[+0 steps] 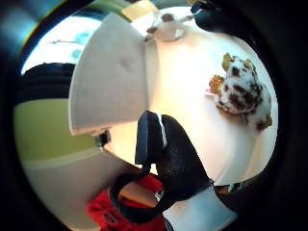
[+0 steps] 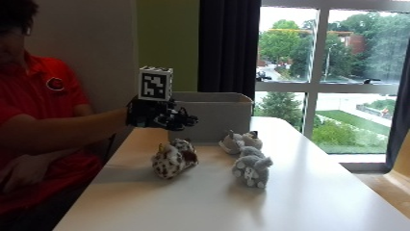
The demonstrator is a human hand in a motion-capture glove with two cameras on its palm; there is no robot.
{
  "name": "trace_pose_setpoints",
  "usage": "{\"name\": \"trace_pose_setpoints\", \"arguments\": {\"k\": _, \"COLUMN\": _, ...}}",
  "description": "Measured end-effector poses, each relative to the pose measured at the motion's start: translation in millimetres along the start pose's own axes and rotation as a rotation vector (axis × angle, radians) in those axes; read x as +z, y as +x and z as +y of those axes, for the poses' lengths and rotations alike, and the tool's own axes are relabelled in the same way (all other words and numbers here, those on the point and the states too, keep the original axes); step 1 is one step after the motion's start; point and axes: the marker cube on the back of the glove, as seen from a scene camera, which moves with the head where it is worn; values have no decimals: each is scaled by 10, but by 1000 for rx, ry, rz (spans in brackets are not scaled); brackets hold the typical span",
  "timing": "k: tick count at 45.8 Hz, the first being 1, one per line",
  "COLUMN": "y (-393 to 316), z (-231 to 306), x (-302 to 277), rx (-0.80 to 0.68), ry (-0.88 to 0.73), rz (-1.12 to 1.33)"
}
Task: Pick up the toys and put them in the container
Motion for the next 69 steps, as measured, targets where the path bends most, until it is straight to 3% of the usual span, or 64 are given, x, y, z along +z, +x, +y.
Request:
{"name": "trace_pose_setpoints", "arguments": {"k": 35, "y": 390, "z": -50, "x": 228, "rx": 6, "ry": 54, "rz": -62}}
{"name": "trace_pose_setpoints", "arguments": {"k": 69, "y": 538, "z": -507, "x": 731, "rx": -2, "ry": -53, "rz": 23}}
